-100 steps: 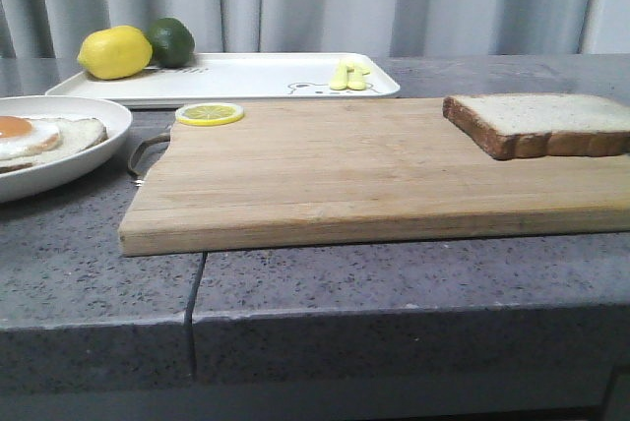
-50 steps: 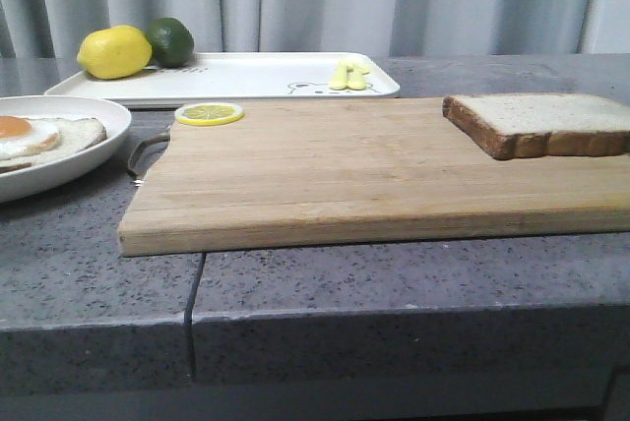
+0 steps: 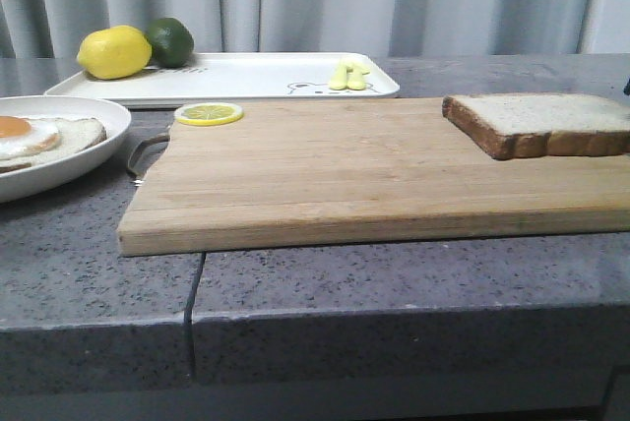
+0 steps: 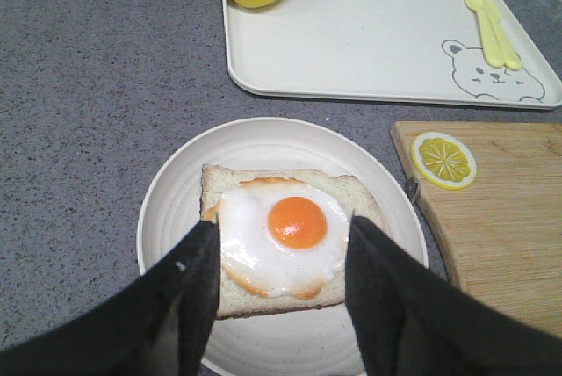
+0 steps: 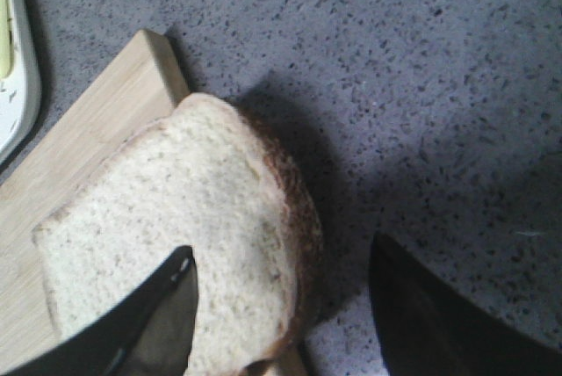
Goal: Place bread and move sandwich to tray
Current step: 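Lower the right gripper and grasp the bread slice by its edge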
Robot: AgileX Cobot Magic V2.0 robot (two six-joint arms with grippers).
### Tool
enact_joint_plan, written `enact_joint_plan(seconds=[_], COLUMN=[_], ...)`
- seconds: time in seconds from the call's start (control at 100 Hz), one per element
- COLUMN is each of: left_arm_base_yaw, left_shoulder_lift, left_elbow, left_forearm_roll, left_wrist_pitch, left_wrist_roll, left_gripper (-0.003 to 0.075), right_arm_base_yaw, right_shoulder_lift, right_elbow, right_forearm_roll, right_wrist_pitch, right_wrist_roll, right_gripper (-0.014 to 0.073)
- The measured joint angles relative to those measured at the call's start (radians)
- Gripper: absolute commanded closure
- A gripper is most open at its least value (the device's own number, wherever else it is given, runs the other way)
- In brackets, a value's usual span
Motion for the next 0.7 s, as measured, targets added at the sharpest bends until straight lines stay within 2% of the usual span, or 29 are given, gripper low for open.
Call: enact_joint_plan(seconds=[0.38,0.7], left_arm_base_yaw=[0.0,0.0], left_shoulder_lift=[0.0,0.0], left_elbow=[0.0,0.0], left_forearm_roll=[0.0,0.0], left_wrist_pitch=[0.0,0.0], left_wrist_roll=[0.0,0.0], left_gripper=[0.0405,0.0405], right_arm_base_yaw=[0.0,0.0], right_shoulder_lift=[0.065,0.067], right_elbow=[0.0,0.0], right_forearm_roll=[0.026,0.178], right_wrist_pitch=[-0.01,-0.027], right_wrist_roll=[-0.03,-0.161], right_gripper=[0.0151,0.0151])
